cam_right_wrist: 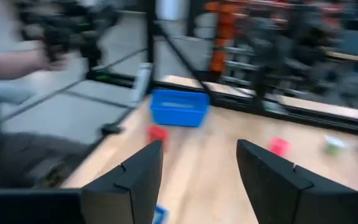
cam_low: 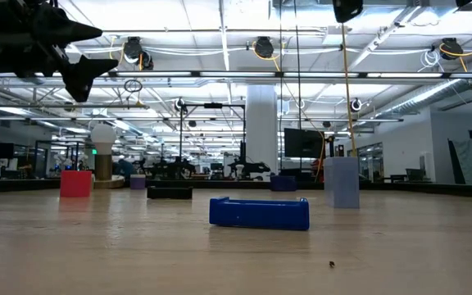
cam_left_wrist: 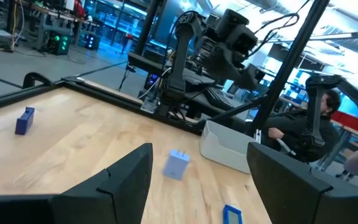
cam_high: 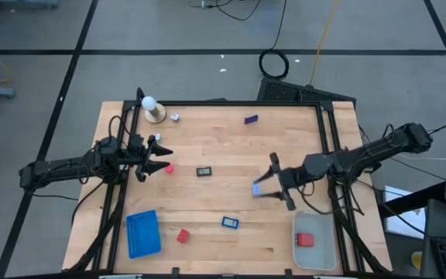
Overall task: Pick & Place Office items
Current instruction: Put the blue charger adapter into the gray bin
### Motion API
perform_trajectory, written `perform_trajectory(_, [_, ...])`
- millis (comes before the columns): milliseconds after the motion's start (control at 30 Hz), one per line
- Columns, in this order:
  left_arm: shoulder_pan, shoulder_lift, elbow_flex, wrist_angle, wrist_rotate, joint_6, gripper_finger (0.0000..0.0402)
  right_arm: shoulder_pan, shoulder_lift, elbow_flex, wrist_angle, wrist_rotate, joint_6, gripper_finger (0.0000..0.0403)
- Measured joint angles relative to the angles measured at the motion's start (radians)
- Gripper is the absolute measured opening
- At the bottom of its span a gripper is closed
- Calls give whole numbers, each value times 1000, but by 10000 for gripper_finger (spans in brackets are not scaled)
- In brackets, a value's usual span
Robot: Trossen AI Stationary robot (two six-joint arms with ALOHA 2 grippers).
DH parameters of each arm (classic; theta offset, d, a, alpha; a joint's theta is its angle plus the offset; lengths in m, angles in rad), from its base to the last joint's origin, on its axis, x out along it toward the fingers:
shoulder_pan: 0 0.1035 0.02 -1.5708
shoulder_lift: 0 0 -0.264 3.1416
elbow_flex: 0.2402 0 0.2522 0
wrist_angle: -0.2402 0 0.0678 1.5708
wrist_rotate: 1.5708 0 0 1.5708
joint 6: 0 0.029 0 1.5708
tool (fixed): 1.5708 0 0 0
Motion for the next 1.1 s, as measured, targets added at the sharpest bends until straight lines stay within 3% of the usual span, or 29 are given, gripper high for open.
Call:
perform_trajectory(233, [0,0,0,0,4,1,259,-102,49,190,-259,82,126,176])
perform_trajectory(467, [0,0,0,5,100,55,260,-132,344,627,-781,245,217,172])
perform_trajectory(633, [2,0,0,21,151,91,259,-199,575,936,-1142,28,428,171])
perform_trajectory(733, [2,0,0,23,154,111,259,-234,668,1048,-1297,-63,601,171])
perform_trajectory(967, [2,0,0,22,234,182,259,-255,741,1074,-1457,-197,931,171])
perform_trajectory(1100, [2,0,0,22,222,183,259,-239,741,1052,-1459,-171,1092,171])
